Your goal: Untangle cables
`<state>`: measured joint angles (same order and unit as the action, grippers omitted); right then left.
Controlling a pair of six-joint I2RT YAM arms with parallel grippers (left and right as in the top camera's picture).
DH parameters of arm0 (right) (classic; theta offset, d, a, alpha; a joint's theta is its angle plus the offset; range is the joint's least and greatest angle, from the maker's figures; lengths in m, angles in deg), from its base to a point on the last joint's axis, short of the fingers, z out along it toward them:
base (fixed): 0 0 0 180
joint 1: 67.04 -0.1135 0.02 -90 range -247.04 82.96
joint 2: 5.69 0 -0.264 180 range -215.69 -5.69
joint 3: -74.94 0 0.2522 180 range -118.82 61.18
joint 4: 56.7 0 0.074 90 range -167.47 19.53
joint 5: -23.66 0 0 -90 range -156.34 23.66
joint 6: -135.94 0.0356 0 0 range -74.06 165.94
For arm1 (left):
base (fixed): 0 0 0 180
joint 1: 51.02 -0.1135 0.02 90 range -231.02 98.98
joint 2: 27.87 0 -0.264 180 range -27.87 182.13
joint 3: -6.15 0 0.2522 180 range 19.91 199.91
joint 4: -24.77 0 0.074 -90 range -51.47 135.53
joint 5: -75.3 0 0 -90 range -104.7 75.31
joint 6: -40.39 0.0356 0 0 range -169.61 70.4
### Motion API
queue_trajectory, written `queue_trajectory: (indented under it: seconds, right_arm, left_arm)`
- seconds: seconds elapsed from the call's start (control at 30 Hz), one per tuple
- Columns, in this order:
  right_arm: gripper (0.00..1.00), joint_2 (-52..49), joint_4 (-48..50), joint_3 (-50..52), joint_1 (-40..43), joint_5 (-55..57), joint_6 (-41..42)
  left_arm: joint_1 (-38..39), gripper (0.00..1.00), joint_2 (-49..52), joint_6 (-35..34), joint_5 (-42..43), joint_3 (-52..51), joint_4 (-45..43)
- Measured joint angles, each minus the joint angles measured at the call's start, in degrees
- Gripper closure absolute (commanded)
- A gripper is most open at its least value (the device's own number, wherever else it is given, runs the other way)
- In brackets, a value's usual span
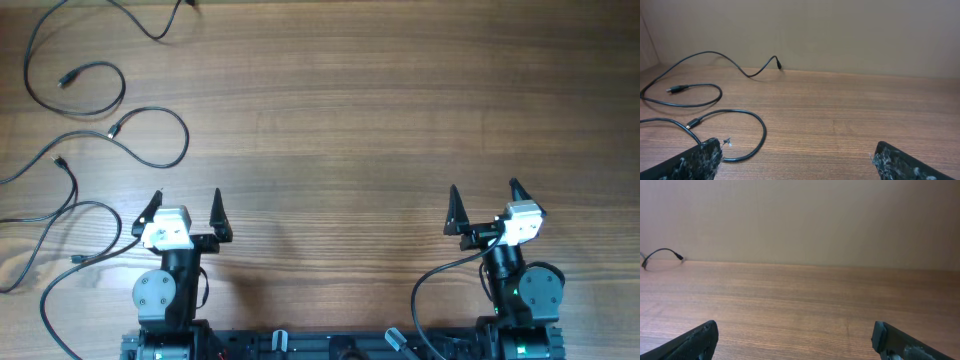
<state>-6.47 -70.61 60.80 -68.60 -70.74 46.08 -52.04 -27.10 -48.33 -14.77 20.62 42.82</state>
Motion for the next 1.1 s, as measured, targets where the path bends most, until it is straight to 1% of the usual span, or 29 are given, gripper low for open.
queue_trajectory:
  seconds: [0.9,1.1]
  right_arm:
    - [0.00,0.00,0.00,0.00,0.00,0.00,-0.02]
    - [0.00,0.00,0.00,0.00,0.00,0.24,-3.41]
  left_arm:
    - [0.00,0.00,0.00,0.17,0.00,0.00,0.00]
    - [0.00,0.00,0.00,0.17,0.00,0.00,0.00]
